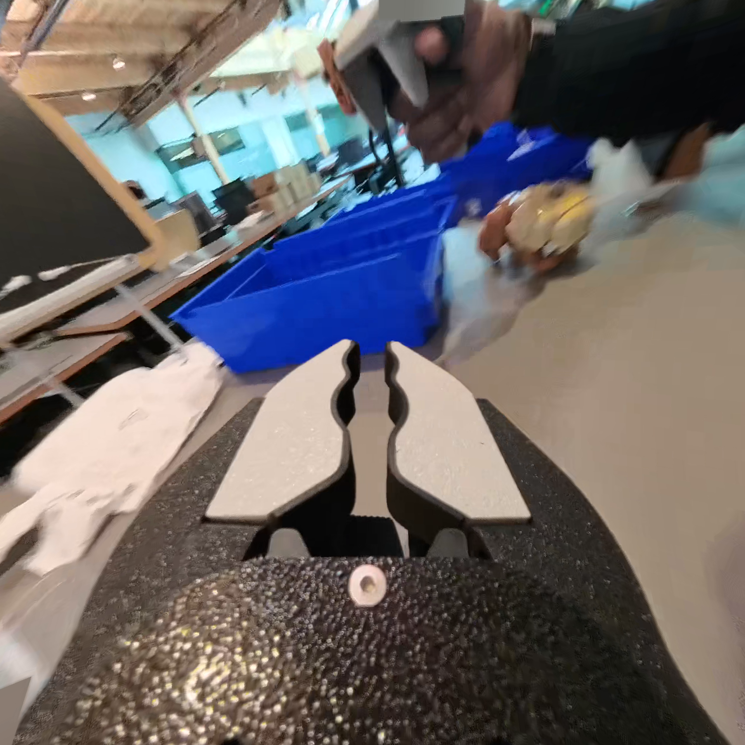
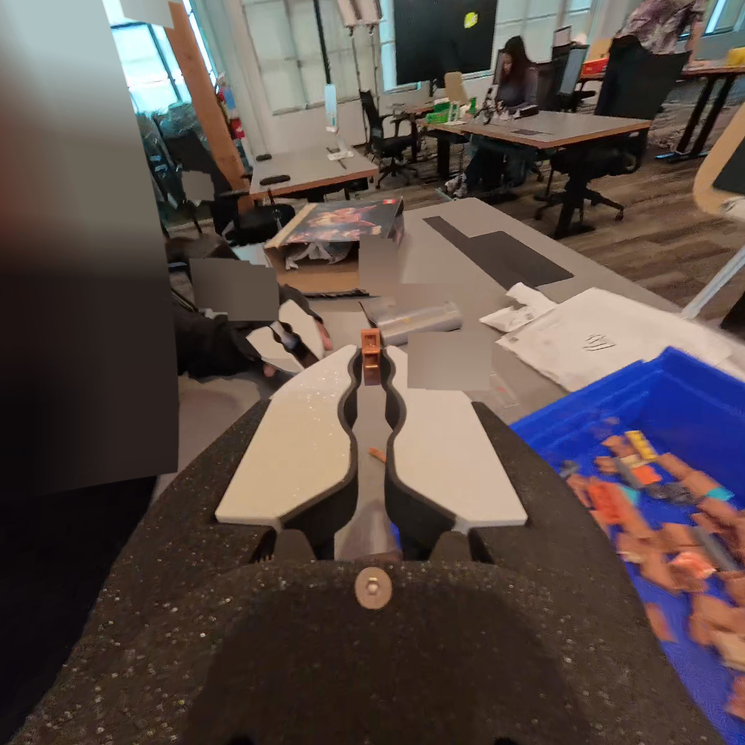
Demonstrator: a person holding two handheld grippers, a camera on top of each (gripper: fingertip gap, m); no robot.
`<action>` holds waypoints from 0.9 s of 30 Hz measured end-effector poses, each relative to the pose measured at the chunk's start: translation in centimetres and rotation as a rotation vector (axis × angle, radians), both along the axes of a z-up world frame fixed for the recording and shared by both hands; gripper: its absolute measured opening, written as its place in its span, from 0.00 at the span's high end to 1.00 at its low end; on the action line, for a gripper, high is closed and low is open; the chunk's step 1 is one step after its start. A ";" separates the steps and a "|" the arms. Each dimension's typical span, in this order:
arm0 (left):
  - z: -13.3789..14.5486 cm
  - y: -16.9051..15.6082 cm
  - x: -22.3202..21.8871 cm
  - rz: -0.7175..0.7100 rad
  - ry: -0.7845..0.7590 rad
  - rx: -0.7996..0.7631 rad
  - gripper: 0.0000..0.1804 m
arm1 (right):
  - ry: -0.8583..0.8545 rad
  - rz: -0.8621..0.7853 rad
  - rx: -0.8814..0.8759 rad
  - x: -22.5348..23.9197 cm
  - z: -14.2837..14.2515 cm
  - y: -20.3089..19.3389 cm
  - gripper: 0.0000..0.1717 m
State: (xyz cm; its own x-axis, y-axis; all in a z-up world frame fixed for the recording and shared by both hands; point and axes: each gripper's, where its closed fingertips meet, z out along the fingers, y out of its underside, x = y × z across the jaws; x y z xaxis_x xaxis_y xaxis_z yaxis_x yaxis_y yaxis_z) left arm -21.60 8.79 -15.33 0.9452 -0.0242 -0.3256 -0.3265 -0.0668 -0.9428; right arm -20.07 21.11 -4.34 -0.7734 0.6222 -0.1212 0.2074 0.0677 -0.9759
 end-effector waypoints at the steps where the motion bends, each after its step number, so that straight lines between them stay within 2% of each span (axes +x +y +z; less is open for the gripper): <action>1: 0.5 0.0 0.8 -0.050 -0.047 0.025 0.93 | -0.008 -0.024 -0.032 1.3 0.0 -1.4 0.95; 5: 1.7 -0.2 3.4 -0.220 -0.217 0.086 0.90 | -0.005 -0.059 -0.174 5.0 -1.4 -7.2 0.95; 10: 1.6 -0.3 5.7 -0.349 -0.344 0.091 0.87 | 0.062 -0.020 -0.360 5.1 -4.2 -12.5 0.96; 15: 1.1 -0.4 5.5 -0.363 -0.386 0.082 0.87 | 0.075 0.011 -0.458 3.7 -5.7 -13.2 0.96; 23: 1.1 -0.4 5.5 -0.386 -0.474 0.083 0.87 | 0.070 0.006 -0.417 2.9 -8.1 -14.0 0.95; 27: 0.4 -0.1 5.2 -0.351 -0.451 0.038 0.95 | 0.046 0.006 -0.418 2.6 -9.0 -14.0 0.95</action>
